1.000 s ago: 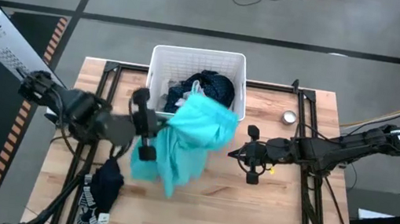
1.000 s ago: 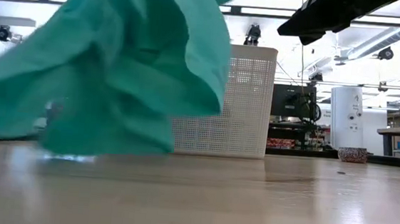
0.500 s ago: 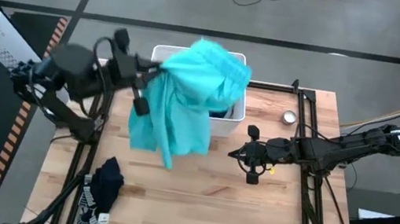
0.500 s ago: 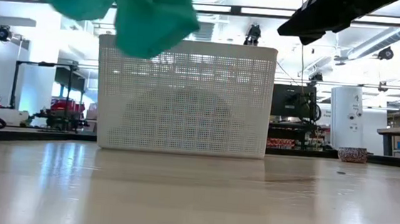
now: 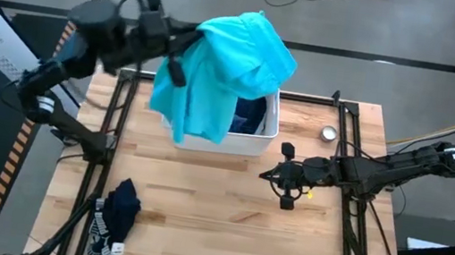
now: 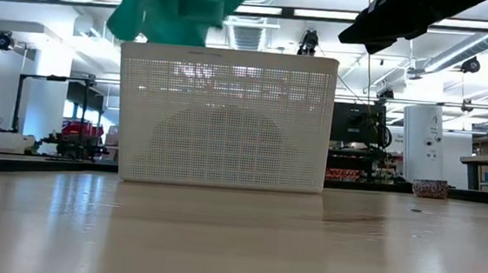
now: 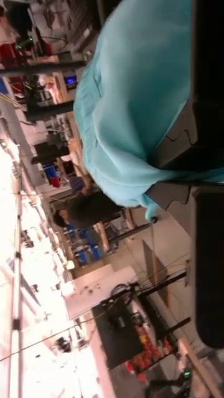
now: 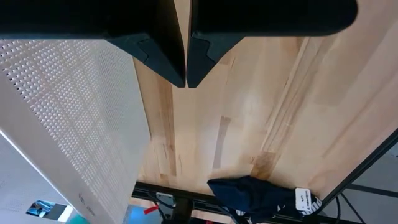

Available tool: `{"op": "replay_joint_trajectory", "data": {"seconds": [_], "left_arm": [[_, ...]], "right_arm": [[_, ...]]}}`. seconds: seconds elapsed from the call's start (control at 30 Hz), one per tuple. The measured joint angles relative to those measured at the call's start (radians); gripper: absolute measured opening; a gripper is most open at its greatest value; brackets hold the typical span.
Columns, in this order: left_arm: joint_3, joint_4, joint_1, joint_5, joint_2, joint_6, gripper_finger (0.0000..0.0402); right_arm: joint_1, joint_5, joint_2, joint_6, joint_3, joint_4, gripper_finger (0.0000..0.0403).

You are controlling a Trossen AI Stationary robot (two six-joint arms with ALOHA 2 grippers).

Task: Sort clothes
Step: Put the light blue shorts into the white bin

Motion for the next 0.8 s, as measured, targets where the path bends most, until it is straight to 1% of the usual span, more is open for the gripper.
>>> {"op": "replay_joint_trajectory", "data": {"seconds": [0.2, 0.3, 0.5, 0.63, 0.7, 0.8], "left_arm": [[-0.002, 0.054, 0.162, 0.185, 0.087, -0.084, 0.0], [-0.002, 0.06, 0.211, 0.216, 0.137, -0.113, 0.0], [-0.023, -0.051, 0.265, 0.217, 0.221, -0.156, 0.0], [-0.057, -0.182, 0.278, 0.155, 0.249, -0.17, 0.0], [-0.089, -0.234, 0.28, 0.134, 0.252, -0.176, 0.0], [-0.174, -0.247, 0.28, 0.112, 0.235, -0.194, 0.0]], "right_arm": [[0.0, 0.0, 0.0, -0.002, 0.0, 0.001, 0.0], [0.0, 0.0, 0.0, -0.001, 0.0, 0.0, 0.0], [0.0, 0.0, 0.0, -0.001, 0.001, -0.008, 0.0], [0.0, 0.0, 0.0, -0.001, 0.001, -0.021, 0.0], [0.0, 0.0, 0.0, -0.001, 0.001, -0.031, 0.0], [0.0, 0.0, 0.0, 0.001, 0.0, -0.028, 0.0]]}}
